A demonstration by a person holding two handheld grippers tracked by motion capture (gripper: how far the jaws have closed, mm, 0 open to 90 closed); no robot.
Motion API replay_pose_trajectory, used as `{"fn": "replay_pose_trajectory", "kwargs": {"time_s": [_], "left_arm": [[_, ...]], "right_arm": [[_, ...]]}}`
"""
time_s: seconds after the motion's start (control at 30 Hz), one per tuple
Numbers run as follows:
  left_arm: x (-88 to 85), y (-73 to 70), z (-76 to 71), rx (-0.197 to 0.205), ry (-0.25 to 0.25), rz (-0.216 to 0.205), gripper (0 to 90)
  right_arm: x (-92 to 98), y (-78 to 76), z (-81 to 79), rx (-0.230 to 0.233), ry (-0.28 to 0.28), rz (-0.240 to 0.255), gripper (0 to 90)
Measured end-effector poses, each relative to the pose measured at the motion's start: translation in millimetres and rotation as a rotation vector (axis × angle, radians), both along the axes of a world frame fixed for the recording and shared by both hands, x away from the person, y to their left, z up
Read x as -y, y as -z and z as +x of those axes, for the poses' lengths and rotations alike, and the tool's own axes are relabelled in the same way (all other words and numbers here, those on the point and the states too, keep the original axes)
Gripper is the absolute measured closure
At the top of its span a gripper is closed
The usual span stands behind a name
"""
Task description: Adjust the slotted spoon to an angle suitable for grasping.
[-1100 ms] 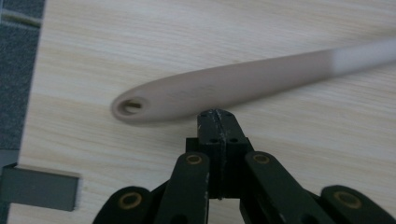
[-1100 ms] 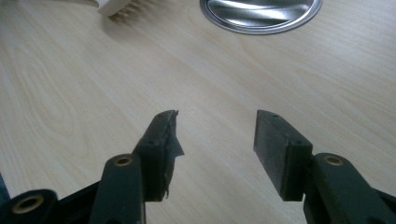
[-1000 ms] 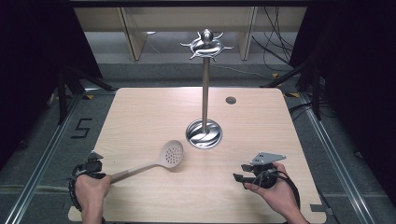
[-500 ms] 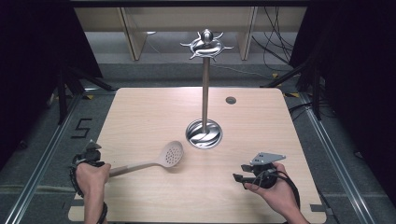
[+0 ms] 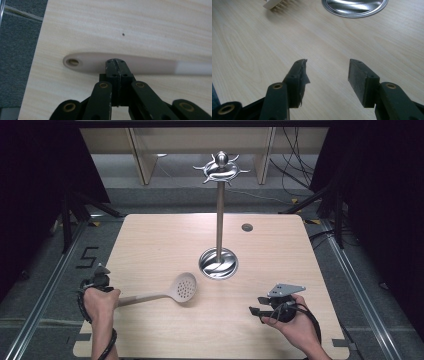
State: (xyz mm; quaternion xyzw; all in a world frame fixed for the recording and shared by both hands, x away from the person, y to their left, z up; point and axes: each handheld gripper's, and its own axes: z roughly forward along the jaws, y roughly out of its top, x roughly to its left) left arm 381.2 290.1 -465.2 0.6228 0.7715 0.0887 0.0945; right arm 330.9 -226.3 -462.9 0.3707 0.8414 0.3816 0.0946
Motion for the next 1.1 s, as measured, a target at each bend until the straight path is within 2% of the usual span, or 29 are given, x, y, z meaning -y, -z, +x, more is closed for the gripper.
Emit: {"fn": "replay_pose_trajectory", "kwargs": {"time_s": [0.03, 0.07, 0.17, 0.2, 0.27, 0.3, 0.47, 0.5, 0.63, 0.73, 0.77, 0.8, 0.83, 0.93, 0.97, 1.0, 1.03, 1.1], "left_arm": [[-0.1, 0.3, -1.0, -0.013, 0.003, -0.002, 89.3], [-1.1, 1.4, -1.7, -0.020, 0.000, -0.009, 89.3], [-5.7, 3.8, -2.0, -0.055, -0.011, -0.017, 89.2], [-5.6, 3.8, -1.5, -0.045, -0.020, -0.010, 89.2], [-7.7, 3.3, 1.0, -0.041, -0.006, -0.014, 89.2], [-7.8, 2.8, 3.0, -0.038, -0.019, -0.014, 89.1], [-9.1, 1.6, 10.2, -0.042, -0.020, -0.005, 89.1], [-9.0, 1.4, 14.0, -0.041, -0.020, -0.008, 89.1], [-5.0, 1.9, 8.4, -0.061, 0.004, -0.011, 89.2], [-3.6, 3.7, 4.9, -0.057, 0.003, -0.013, 89.2], [-5.1, 3.9, 3.5, -0.066, 0.008, -0.020, 89.2], [-6.0, 5.8, 2.2, -0.055, 0.008, -0.034, 89.2], [-7.9, 7.9, 1.3, -0.054, -0.001, -0.026, 89.1], [-8.8, 9.9, 1.8, -0.070, -0.001, -0.021, 86.0], [-9.3, 11.0, 2.8, -0.068, 0.000, -0.021, 86.0], [-9.3, 13.0, 3.9, -0.049, -0.008, -0.022, 85.1], [-10.1, 13.0, 5.3, -0.053, -0.004, -0.020, 85.1], [-9.7, 13.1, 9.2, -0.049, -0.029, -0.019, 82.6]], "right_arm": [[0.1, 0.2, 0.3, -0.001, 0.000, 0.000, 49.0], [-1.3, -0.2, -2.1, -0.028, 0.021, 0.010, 49.0], [-1.3, -0.1, -1.8, -0.024, 0.014, 0.009, 48.8], [-1.3, -0.1, -1.8, -0.024, 0.014, 0.009, 48.8], [-1.4, -0.2, -1.7, -0.022, 0.015, 0.008, 48.8], [-1.3, -0.2, -1.9, -0.022, 0.015, 0.007, 48.8], [-1.3, -0.4, -1.9, -0.021, 0.015, 0.008, 48.8], [-0.2, -0.5, -1.0, -0.008, 0.009, 0.001, 48.8], [-0.1, -0.5, -1.1, -0.008, 0.008, 0.002, 48.8], [0.1, -0.2, -0.7, -0.009, 0.009, 0.002, 48.8], [-1.0, -0.1, -1.8, -0.026, 0.016, 0.011, 48.8], [-1.0, -0.1, -1.8, -0.026, 0.016, 0.011, 48.8], [-0.1, -0.3, -1.1, -0.009, 0.007, 0.002, 48.8], [-0.3, -0.6, -1.4, -0.008, 0.009, 0.000, 48.8], [-0.3, -0.6, -1.3, -0.007, 0.009, 0.000, 48.7], [-0.3, -0.5, -1.1, -0.007, 0.010, 0.001, 48.8], [-0.3, -0.5, -1.1, -0.007, 0.010, 0.001, 48.8], [-0.3, -0.5, -1.2, -0.007, 0.009, 0.000, 48.8]]}}
